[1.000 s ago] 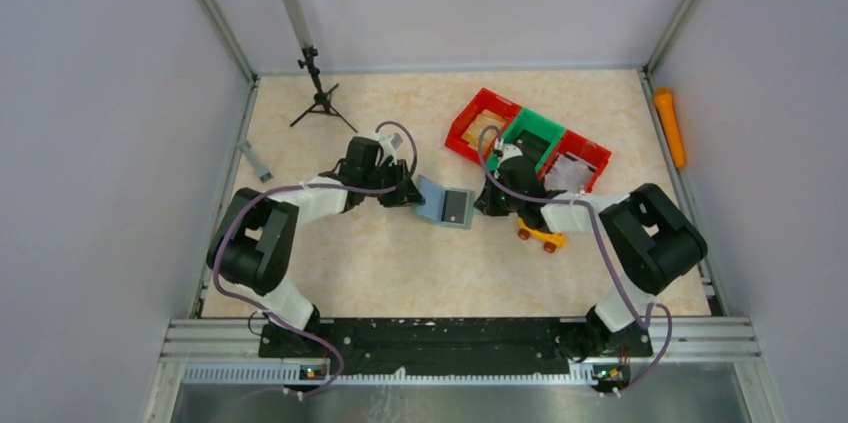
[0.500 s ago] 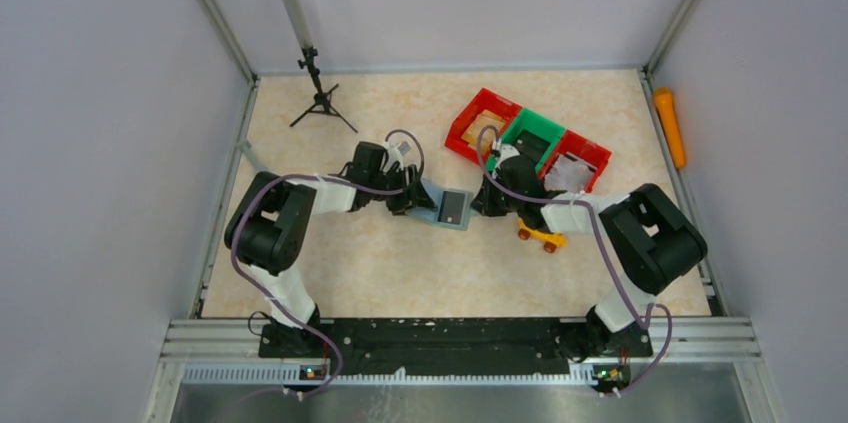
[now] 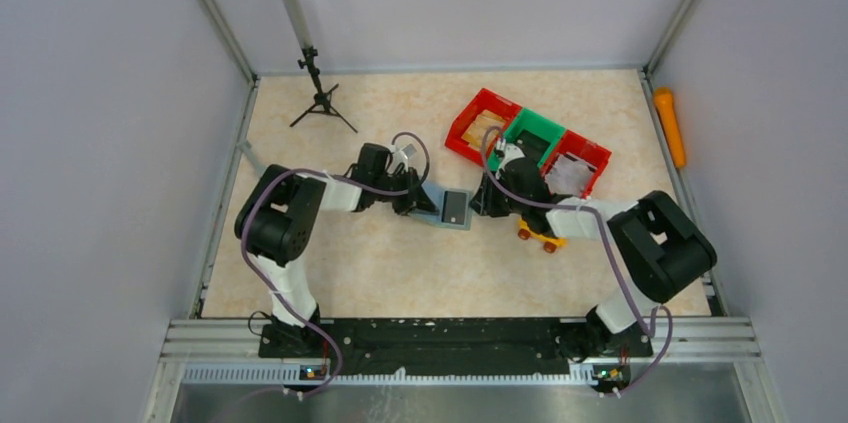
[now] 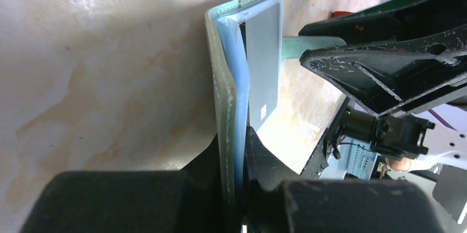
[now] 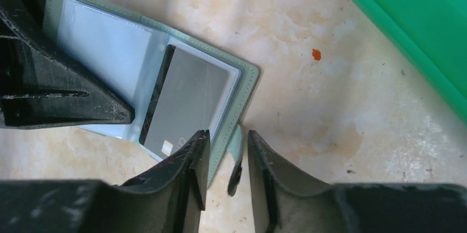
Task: Take the credit cards out of the card holder
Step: Remove the credit card from the card holder.
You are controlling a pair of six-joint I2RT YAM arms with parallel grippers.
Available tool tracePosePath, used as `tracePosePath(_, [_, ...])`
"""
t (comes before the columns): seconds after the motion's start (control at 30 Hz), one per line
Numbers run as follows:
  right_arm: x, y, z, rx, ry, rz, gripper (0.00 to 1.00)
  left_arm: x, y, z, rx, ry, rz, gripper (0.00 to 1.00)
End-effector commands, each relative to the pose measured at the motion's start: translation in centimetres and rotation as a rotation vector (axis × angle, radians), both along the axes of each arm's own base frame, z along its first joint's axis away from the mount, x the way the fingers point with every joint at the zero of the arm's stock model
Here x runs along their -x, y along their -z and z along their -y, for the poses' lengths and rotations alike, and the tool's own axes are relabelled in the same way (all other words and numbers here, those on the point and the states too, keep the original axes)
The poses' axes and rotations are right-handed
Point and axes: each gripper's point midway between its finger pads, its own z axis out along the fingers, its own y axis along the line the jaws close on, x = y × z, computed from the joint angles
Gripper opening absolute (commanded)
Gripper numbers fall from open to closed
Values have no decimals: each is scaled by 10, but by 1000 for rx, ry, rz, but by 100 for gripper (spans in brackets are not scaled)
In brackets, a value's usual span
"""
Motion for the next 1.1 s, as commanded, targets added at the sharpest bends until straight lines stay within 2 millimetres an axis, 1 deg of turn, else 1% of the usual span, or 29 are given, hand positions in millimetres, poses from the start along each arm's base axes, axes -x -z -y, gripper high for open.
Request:
tracePosePath(0.0, [-5, -37, -2, -70, 17, 121, 42, -7, -51, 7, 165, 10, 142, 0])
tracePosePath(0.03, [-3, -38, 0, -80, 19, 127, 53, -6, -60, 7, 208, 12, 161, 0])
tracePosePath(0.13, [-1, -52, 0, -140, 15, 161, 73, -5, -82, 3, 317, 1, 212, 0])
tracePosePath(0.23, [1, -58, 0, -176, 13, 171, 89, -1, -102, 1, 399, 11, 263, 0])
tracePosePath(0.27, [2, -62, -1, -191, 8, 180, 92, 1, -108, 1, 422, 19, 279, 0])
tracePosePath(0.37, [8, -75, -7, -251, -28, 218, 93, 6, -125, 0, 477, 33, 337, 0])
tracePosePath(0.47, [15, -93, -11, -320, -64, 274, 95, 11, -136, -1, 513, 43, 377, 0])
tracePosePath(0.57, [25, -113, -14, -390, -110, 333, 96, 17, -148, -1, 561, 59, 405, 0])
tracePosePath(0.67, [32, -126, -15, -437, -134, 376, 95, 23, -159, -1, 612, 83, 430, 0])
tracePosePath(0.73, [36, -139, -13, -470, -140, 422, 90, 26, -163, -1, 637, 95, 435, 0])
tracePosePath(0.83, [44, -151, -5, -504, -128, 486, 81, 26, -163, -1, 640, 97, 436, 0])
tracePosePath(0.97, [47, -160, 5, -510, -97, 532, 64, 24, -158, -1, 614, 91, 426, 0])
tracePosePath(1.07, [49, -164, 7, -522, -97, 553, 53, 23, -155, 0, 593, 86, 425, 0])
